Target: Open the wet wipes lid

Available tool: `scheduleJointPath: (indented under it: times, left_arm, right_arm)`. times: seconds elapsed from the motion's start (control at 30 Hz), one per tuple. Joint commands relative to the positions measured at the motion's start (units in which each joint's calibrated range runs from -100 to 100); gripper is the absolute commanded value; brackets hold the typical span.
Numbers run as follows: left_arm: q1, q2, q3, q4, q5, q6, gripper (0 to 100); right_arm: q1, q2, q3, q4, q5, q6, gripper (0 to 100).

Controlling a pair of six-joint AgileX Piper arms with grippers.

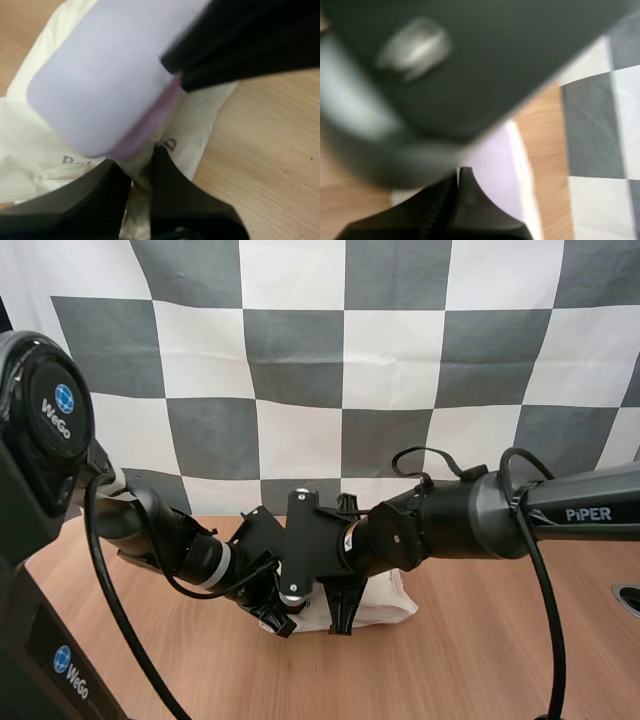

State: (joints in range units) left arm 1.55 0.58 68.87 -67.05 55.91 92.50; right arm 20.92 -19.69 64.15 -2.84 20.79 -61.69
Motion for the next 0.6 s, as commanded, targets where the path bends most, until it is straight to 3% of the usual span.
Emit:
scheduleJointPath:
  times: [0.0,0.37,0.57]
  left_arm:
    - [0.01,0.02,-0.03,0.06,0.34,-0.3,0]
    - [0.01,0.02,-0.03,0.06,-2.81,-0.3,0]
    - [0.01,0.02,-0.03,0.06,-2.81,-0.3,0]
  right_arm:
    - [-0.05,0.02,-0.84,-0.04,3.04,0.26,0]
    - [-0.19,0.02,-1.28,-0.58,3.67,0.26,0]
    - [-2.41,0.02,-1.85,-0.68,0.99,0.26,0]
